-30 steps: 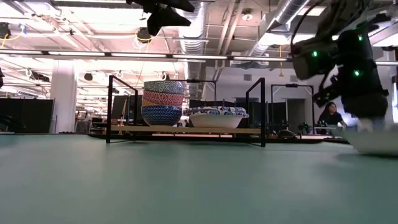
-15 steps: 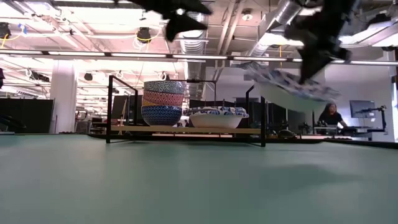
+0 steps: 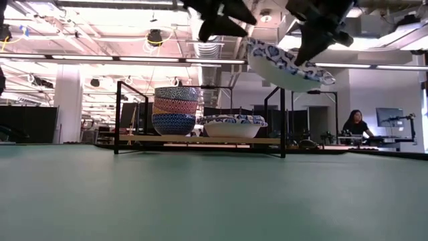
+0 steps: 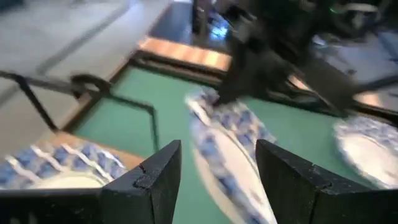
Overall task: Place and stack bowls onto a shelf
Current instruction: Stack the white blue bowl on top of the white blue bowls on the shelf
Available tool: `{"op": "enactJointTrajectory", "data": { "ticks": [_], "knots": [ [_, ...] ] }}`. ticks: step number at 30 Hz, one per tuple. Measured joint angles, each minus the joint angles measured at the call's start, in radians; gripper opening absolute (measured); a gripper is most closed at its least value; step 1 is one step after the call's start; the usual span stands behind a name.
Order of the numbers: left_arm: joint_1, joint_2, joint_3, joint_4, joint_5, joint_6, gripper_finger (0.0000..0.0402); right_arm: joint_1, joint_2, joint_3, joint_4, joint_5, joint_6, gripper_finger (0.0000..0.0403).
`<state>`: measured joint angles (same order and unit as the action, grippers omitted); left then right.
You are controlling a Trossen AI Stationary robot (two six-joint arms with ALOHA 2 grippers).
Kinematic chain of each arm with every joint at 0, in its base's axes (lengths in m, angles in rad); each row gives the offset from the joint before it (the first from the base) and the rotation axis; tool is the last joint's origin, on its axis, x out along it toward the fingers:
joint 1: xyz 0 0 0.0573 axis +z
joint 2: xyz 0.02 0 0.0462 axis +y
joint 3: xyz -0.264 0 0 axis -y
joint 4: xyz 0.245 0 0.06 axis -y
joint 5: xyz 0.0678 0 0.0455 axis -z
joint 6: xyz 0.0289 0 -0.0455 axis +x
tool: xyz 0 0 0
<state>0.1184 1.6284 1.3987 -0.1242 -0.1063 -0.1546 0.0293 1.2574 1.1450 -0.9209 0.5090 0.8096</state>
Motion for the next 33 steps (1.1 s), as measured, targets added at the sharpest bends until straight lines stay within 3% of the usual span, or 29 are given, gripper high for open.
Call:
{"op": "enactJointTrajectory", "data": {
  "ticks": [3,11,15,22,33],
  "knots": [
    [0.001,0.025,0.052,-0.131,-0.036,0.045,0.019,0.005,0.007,0.017,0.008,0.02,-0.014,0.0027],
    [-0.004,0.057,0.098,-0.162,-0.009,0.08,0.0184,-0.017,0.006,0.037,0.05,0.045,-0.082,0.0028],
    [0.0,0.061,0.099,-0.174,-0.042,0.075,0.0146,-0.029,0.006,0.044,0.075,0.052,-0.116,0.0028],
    [0.034,0.061,0.099,-0.183,-0.059,0.083,0.0017,-0.038,0.006,0.044,0.127,0.057,-0.164,0.0033],
    [0.169,0.048,0.107,-0.179,-0.017,0.165,0.0001,-0.052,-0.002,0.046,0.183,0.025,-0.167,0.0082]
  ]
}}
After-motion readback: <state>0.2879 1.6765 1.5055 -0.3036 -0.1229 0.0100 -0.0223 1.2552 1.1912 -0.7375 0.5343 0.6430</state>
